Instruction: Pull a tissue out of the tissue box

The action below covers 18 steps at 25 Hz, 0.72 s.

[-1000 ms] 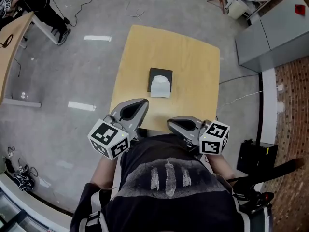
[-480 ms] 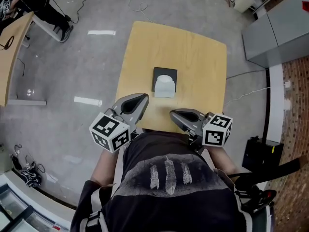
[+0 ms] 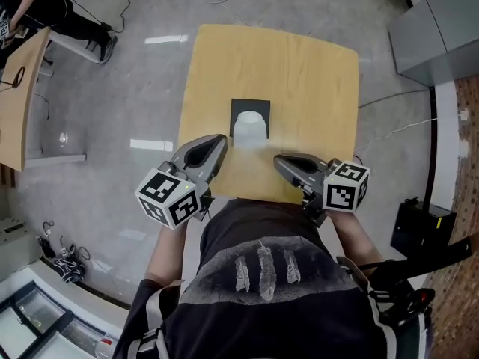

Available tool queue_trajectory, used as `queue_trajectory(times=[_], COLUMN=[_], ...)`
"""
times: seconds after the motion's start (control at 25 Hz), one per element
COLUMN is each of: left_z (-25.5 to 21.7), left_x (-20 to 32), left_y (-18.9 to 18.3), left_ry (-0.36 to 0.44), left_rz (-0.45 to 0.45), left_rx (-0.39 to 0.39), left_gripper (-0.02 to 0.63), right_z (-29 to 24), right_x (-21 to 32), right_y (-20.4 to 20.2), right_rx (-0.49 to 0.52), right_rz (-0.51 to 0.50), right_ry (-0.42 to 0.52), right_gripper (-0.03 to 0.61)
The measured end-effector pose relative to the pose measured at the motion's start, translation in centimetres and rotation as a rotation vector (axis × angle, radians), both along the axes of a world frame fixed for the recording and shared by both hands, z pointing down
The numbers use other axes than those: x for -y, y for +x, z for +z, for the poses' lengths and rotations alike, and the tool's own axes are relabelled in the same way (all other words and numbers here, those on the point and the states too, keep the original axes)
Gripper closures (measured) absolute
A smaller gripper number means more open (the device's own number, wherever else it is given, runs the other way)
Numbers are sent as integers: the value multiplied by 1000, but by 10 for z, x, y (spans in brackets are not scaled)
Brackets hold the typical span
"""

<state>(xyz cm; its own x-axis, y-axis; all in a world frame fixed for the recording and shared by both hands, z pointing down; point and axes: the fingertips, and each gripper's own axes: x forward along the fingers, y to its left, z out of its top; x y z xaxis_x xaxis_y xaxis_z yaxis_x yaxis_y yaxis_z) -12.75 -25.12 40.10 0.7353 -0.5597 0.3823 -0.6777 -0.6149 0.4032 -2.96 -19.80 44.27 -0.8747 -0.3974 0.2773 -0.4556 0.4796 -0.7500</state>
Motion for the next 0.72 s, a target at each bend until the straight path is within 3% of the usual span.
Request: queue_trajectory(times=[0.16,0.36,0.56,0.72], left_z=[14,60,92,104], left_x=[6,-8,-28,-31], left_y=[5,2,-24,-22], left_ry=[-35,-114,-196,-249], left_rz=[2,26,14,5], left_rx=[31,134,95,39], left_gripper=[614,614,606,473], right_z=[13,25,35,41], right_x=[18,42,52,49], right_y=[26,39,28,24], right_rx=[-29,-104,-152,-183], right_rz=[45,42,47,18], right_ry=[-9,32,41,30], right_gripper=[583,583,583,583])
